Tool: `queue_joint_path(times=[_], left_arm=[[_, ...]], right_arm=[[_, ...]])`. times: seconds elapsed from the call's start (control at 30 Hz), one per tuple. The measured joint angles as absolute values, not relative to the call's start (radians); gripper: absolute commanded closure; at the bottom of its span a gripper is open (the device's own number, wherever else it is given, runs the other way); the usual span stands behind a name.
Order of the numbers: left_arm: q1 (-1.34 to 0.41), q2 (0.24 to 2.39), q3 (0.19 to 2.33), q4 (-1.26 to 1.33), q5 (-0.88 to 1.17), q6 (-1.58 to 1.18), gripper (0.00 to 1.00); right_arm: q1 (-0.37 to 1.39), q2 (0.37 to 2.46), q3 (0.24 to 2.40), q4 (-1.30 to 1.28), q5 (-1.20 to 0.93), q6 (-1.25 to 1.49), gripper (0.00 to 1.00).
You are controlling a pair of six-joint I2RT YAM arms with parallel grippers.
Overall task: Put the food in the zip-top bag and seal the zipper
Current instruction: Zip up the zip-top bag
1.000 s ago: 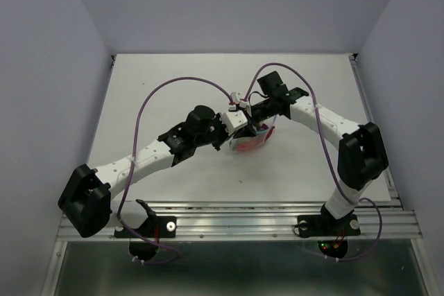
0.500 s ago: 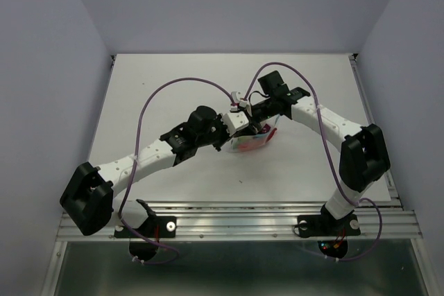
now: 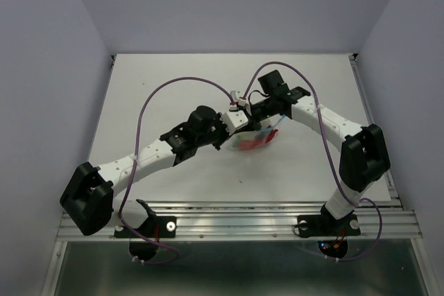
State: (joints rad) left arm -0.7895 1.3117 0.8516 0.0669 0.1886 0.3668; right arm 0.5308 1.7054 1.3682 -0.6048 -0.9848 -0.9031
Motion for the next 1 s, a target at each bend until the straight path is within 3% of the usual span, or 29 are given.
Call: queue_joint_path(times=[1.0], left_arm=[[-0.796,1.254,0.765,0.171,0.042,0.237,1.0]], right_arm=[[0.535,1.654,1.366,-0.617,-0.771,-0.957,0.99]])
